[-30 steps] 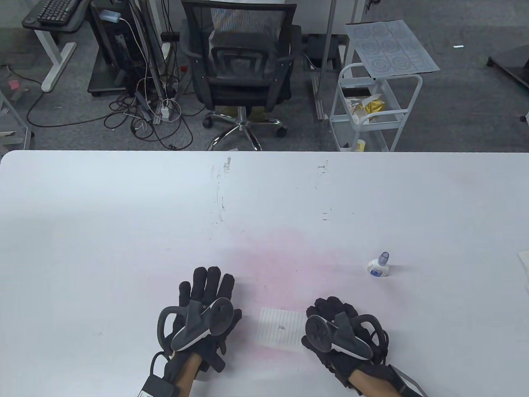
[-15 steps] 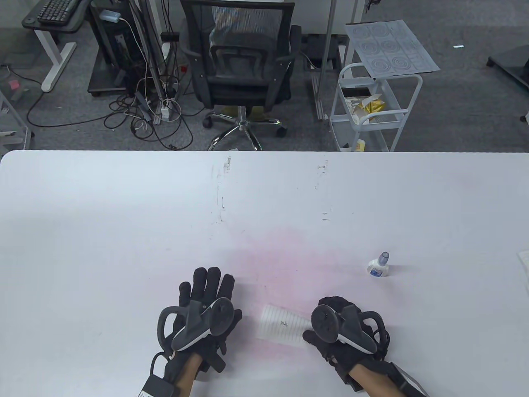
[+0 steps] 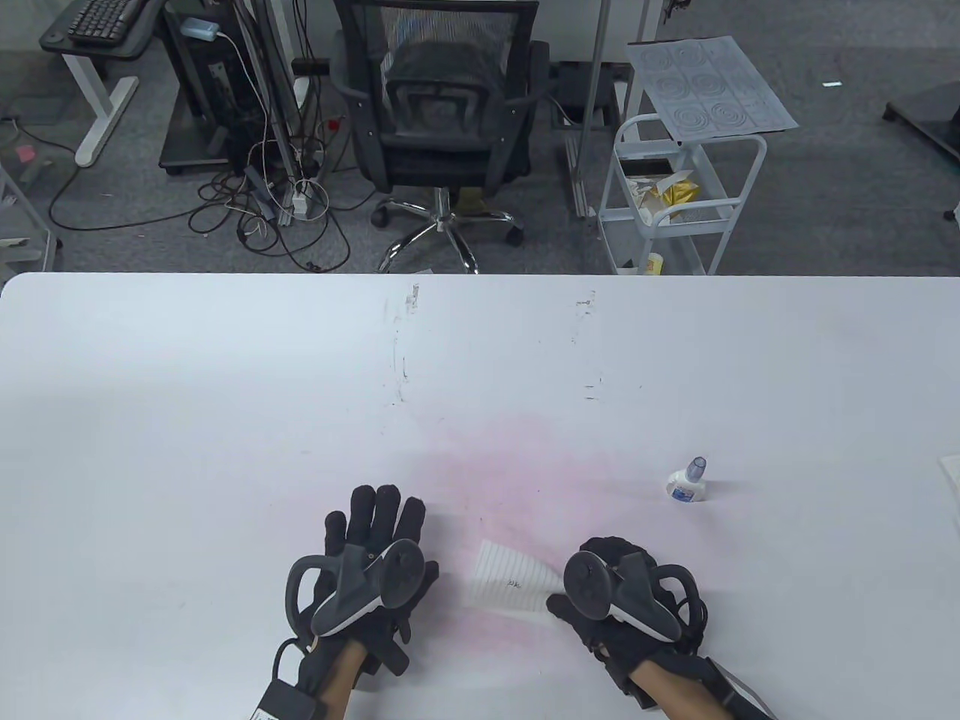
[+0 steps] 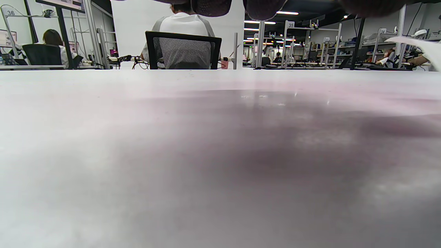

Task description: Brush correction fluid to cover black text

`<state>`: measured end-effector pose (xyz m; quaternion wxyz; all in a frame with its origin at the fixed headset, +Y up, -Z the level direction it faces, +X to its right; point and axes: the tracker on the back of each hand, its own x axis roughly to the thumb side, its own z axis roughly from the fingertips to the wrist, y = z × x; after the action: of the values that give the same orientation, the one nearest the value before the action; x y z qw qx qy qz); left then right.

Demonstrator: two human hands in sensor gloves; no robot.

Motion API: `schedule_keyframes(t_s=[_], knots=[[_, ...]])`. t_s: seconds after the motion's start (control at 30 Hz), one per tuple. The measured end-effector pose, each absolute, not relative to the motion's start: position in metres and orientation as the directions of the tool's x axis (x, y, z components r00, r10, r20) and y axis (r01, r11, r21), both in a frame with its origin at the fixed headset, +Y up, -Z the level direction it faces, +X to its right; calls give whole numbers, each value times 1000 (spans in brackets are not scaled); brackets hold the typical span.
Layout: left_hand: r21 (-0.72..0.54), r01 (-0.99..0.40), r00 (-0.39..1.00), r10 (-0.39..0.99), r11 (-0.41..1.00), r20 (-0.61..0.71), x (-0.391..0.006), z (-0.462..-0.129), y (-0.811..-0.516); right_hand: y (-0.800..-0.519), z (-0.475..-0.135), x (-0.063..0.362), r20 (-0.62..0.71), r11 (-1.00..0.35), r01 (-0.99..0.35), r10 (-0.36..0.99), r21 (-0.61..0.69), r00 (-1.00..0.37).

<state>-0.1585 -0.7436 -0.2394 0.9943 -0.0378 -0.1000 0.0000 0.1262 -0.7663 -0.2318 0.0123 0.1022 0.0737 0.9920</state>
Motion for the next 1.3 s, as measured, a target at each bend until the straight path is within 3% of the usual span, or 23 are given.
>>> schedule_keyframes(t_s=[0.43,0.83,1.0,1.3], knots=[[-75,8,980,8,997,199,-158,-239,-744,-767,-235,127,149,-970,-141,172,200,-974],[-87,13,980,4,996,197,-159,-239,-743,-768,-234,126,175,-959,-180,220,218,-960],[-85,5,981,12,996,195,-159,-239,-742,-762,-232,132,181,-900,-398,428,180,-886],[-82,1,981,15,997,195,-160,-239,-741,-753,-236,147,151,-823,-539,564,180,-812]])
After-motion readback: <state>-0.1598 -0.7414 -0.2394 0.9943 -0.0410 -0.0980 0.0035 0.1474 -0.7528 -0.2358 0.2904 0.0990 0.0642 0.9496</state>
